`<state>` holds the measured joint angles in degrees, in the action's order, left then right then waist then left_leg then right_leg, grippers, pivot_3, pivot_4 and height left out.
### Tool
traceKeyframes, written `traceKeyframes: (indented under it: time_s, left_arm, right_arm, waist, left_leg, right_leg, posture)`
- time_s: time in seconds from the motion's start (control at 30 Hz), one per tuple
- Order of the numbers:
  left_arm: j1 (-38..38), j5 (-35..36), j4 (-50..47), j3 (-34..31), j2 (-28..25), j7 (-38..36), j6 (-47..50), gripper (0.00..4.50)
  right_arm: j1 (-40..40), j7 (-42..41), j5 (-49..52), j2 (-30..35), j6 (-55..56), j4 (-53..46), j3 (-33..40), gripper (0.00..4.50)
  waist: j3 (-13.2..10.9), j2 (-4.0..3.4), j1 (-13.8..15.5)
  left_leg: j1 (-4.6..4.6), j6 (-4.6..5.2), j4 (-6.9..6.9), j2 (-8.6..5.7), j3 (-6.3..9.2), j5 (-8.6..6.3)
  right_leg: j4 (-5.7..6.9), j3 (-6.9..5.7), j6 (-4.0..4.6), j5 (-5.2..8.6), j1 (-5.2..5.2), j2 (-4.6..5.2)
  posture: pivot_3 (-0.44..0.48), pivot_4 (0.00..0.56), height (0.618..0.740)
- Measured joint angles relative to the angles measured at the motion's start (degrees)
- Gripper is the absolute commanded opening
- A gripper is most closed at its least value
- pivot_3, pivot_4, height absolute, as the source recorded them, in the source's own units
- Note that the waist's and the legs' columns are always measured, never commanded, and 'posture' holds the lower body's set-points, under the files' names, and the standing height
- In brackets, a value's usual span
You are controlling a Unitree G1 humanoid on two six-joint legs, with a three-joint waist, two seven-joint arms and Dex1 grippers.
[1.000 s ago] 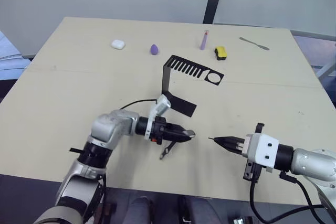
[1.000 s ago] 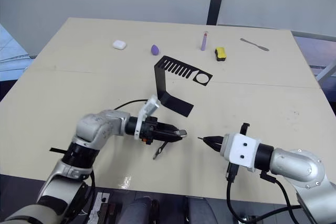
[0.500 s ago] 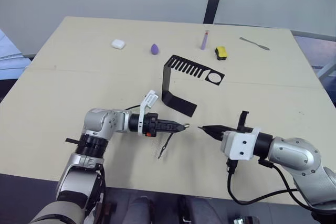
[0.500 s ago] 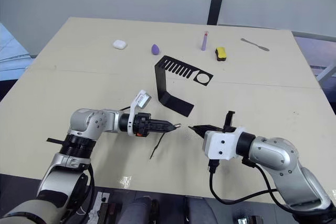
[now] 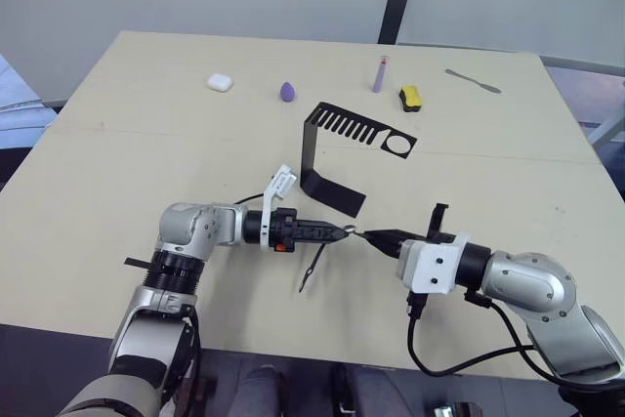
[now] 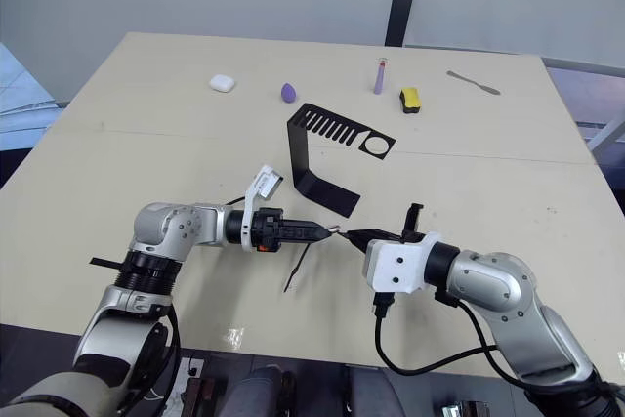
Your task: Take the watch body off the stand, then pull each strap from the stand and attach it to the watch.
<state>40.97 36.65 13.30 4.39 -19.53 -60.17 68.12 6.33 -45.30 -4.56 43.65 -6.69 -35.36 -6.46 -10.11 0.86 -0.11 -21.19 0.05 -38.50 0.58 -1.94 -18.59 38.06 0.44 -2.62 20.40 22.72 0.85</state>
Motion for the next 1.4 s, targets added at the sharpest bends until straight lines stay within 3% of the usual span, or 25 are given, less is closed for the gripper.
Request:
traceKeyframes:
  time_s: [1.4]
  left_arm:
    - [0.0,0.5,-1.0,0.0,0.1,0.6,-0.4,1.58]
  right_arm:
    - [1.3,-0.1,1.7,0.5,-2.3,-0.2,0.3,0.00]
  waist:
    - [0.0,0.00,0.0]
  left_leg:
    - [-0.01,0.00,-0.12,0.00,0.00,-0.02]
  right_leg:
    - [0.28,0.00,0.00,0.00,0.01,0.00]
  posture:
    - [0.000,0.150,0.740]
